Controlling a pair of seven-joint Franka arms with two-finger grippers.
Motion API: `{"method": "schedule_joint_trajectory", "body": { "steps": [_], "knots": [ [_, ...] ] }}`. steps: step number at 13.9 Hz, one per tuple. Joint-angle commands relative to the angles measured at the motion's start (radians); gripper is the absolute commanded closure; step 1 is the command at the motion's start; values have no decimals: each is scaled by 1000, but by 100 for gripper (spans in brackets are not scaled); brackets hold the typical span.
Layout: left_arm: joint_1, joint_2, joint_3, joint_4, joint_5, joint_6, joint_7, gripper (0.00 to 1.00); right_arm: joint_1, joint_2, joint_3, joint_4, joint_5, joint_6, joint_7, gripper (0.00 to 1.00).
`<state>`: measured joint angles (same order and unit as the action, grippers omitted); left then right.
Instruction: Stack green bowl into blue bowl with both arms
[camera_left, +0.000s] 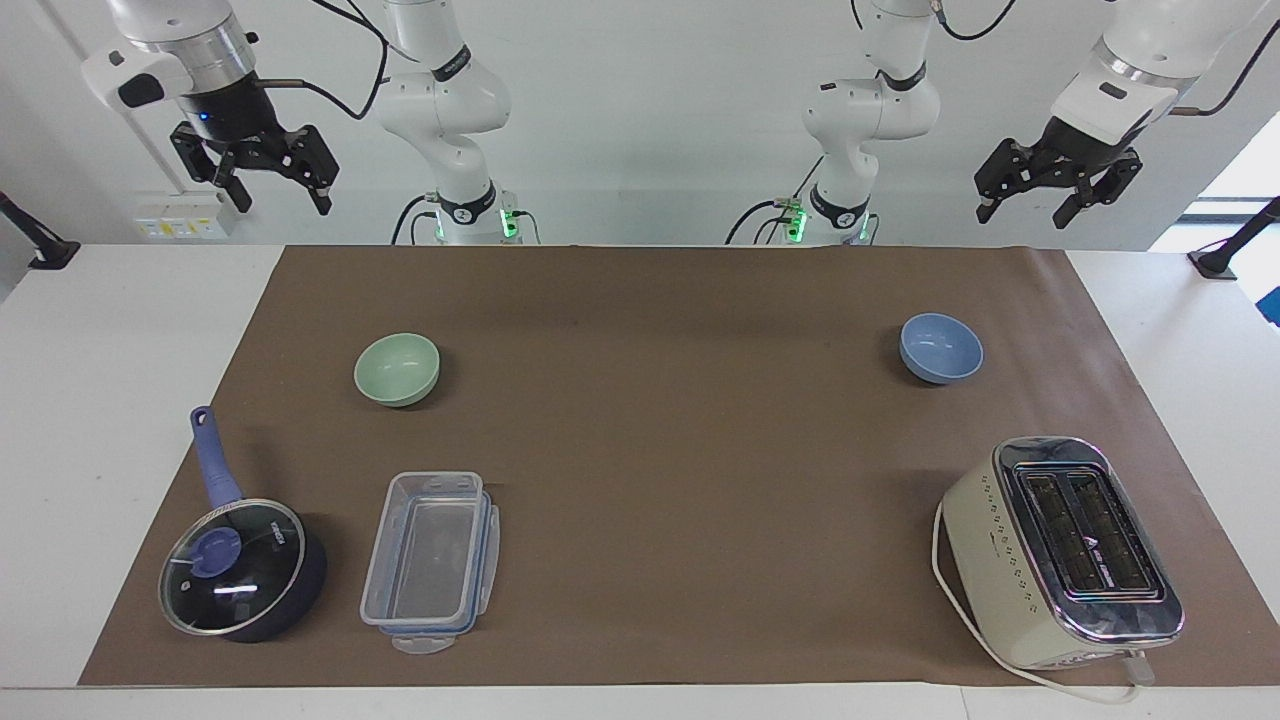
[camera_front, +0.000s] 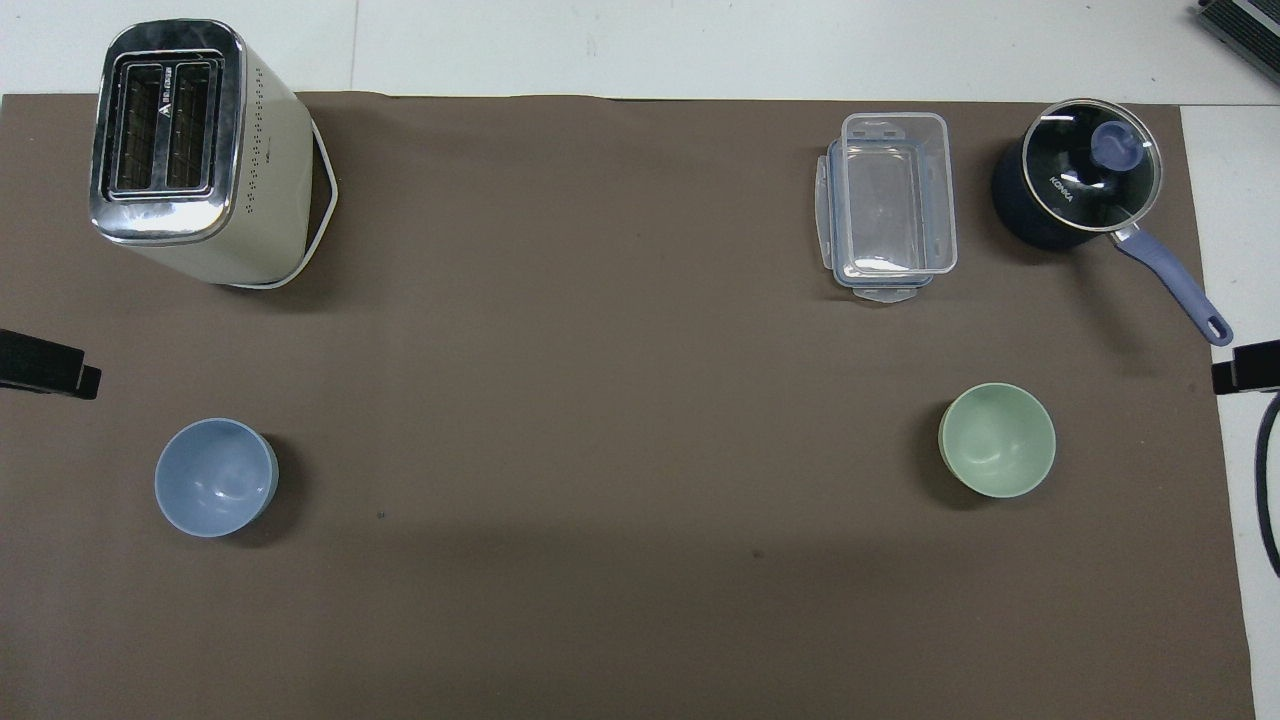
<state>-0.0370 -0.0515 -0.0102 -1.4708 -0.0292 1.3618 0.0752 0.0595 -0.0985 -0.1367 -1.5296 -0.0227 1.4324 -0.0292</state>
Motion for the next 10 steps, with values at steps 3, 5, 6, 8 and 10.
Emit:
{"method": "schedule_joint_trajectory", "body": {
  "steps": [3, 5, 6, 8, 10],
  "knots": [
    [-12, -4, 6, 9, 12, -9, 5, 0, -3, -29, 3, -37, -5, 19, -1, 0],
    [-12, -7, 4, 4, 5, -10, 2, 0, -3, -29, 3, -37, -5, 19, -1, 0],
    [-9, -10, 6, 1, 5, -13, 0, 0, -3, -29, 3, -37, -5, 19, 0, 0],
    [2, -11, 12, 0, 5, -13, -2, 0, -3, -29, 3, -37, -5, 17, 0, 0],
    [2, -11, 18, 0, 5, -15, -2, 0, -3, -29, 3, -37, -5, 17, -1, 0]
  ]
}}
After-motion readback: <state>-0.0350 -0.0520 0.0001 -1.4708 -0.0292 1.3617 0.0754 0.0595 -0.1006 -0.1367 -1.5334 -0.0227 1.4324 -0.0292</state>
